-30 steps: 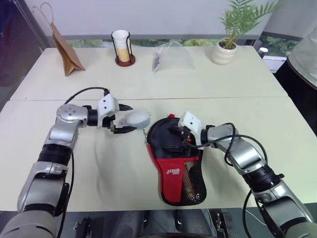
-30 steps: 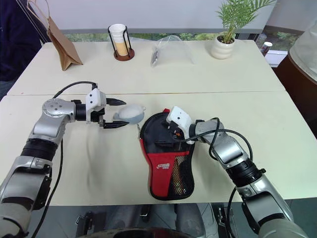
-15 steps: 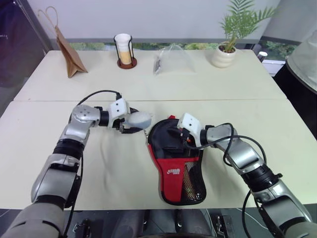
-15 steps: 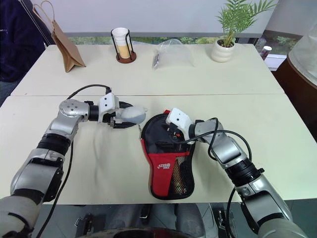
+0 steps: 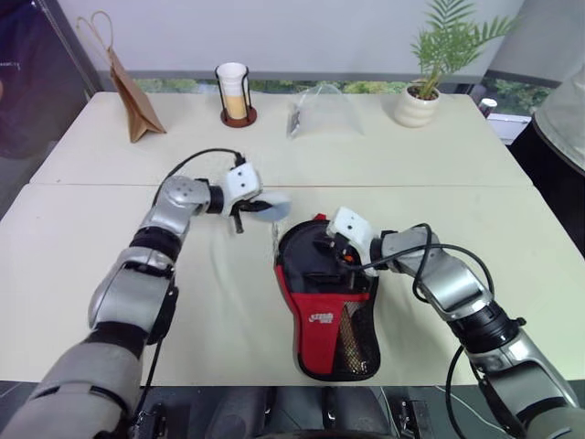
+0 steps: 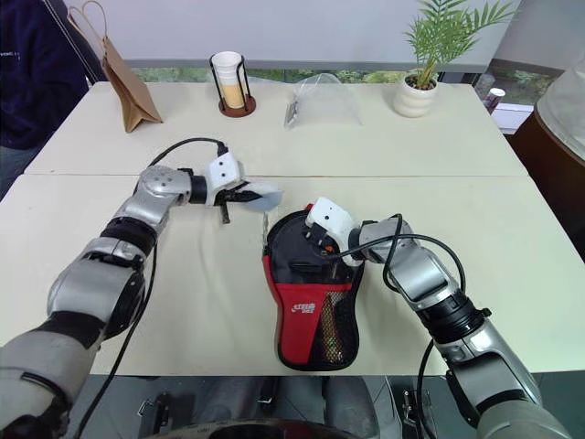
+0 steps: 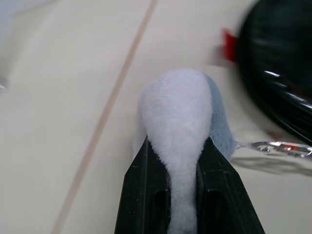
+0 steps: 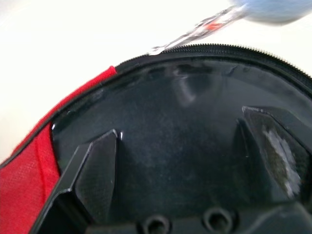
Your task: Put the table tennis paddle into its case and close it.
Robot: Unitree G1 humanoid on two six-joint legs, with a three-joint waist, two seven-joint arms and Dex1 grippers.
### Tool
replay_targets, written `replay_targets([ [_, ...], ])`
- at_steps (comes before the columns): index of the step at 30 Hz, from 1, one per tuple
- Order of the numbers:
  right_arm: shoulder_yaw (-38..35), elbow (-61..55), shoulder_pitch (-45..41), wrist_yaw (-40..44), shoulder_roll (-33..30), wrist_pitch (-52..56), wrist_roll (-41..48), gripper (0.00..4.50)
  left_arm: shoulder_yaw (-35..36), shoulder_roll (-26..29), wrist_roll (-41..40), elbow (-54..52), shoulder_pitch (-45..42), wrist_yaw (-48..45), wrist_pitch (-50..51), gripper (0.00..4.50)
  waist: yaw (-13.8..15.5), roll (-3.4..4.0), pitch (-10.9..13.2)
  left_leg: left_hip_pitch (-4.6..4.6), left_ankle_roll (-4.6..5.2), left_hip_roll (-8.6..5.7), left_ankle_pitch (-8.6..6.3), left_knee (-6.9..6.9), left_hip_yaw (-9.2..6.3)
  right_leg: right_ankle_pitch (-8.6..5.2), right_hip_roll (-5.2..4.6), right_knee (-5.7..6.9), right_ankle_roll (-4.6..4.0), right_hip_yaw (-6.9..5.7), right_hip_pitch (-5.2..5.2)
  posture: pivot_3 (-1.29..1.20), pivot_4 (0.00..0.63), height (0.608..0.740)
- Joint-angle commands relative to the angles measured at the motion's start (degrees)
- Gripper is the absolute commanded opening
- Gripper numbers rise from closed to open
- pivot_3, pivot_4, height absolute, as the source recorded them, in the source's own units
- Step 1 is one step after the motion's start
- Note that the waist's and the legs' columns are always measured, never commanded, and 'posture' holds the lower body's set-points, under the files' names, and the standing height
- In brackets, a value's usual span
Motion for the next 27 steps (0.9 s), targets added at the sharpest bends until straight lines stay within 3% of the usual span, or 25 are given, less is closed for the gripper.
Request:
replay_targets([
  [1, 4.88, -0.03, 3.43, 0.95, -1.78, 6.12, -1.51, 4.50, 0.12, -3.84, 3.08, 3.90, -6.79, 9.98, -1.46, 0.02, 0.01, -0.01, 0.00, -0.03, 0.01, -0.01, 0.00, 0.01, -0.02, 0.00, 0.00, -0.01, 0.01, -0.01, -0.01, 0.00, 0.150, 0.734],
  [12, 5.88, -1.66, 4.39, -3.56, 2.24, 10.93, -1.33, 4.50, 7.03, -18.56, 0.86, 7.38, -15.83, 14.14, 1.24, 0.02, -0.58, -0.02, -0.01, -0.18, 0.04, -0.01, 0.00, 0.00, -0.07, 0.01, 0.07, 0.04, 0.11, -0.05, 0.07, 0.00, 0.150, 0.734],
  [27, 8.24, -11.20, 8.99, -8.93, 4.25, 19.96, -0.10, 4.50, 14.17, -29.42, -2.76, 7.63, -16.01, 6.13, 6.03, 0.02, -0.49, 0.02, -0.03, -0.18, 0.03, 0.00, 0.00, -0.02, -0.09, -0.01, 0.09, 0.05, 0.14, -0.06, 0.04, 0.00, 0.150, 0.734],
])
